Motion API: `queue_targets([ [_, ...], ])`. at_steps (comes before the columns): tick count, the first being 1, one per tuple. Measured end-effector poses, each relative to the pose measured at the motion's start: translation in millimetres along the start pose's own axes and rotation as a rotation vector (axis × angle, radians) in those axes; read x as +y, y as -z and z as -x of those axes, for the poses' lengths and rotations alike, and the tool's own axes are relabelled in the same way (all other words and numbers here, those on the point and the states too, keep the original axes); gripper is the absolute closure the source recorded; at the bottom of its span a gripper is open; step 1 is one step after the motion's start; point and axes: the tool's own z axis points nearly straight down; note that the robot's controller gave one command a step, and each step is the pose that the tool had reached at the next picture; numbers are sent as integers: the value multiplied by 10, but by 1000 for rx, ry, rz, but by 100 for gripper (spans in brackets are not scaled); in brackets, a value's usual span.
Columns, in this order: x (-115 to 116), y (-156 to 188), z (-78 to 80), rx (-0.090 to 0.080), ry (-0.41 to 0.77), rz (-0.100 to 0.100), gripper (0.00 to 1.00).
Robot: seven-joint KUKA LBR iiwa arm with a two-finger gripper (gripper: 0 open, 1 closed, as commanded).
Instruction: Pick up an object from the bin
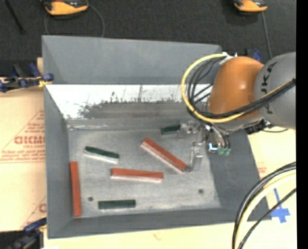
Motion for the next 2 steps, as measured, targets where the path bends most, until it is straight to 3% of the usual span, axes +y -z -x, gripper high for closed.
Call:
queue_targets([
  [1, 79, -758, -105, 7, 35, 2, 0],
  [2, 75, -714, -84, 0, 35, 1, 100],
])
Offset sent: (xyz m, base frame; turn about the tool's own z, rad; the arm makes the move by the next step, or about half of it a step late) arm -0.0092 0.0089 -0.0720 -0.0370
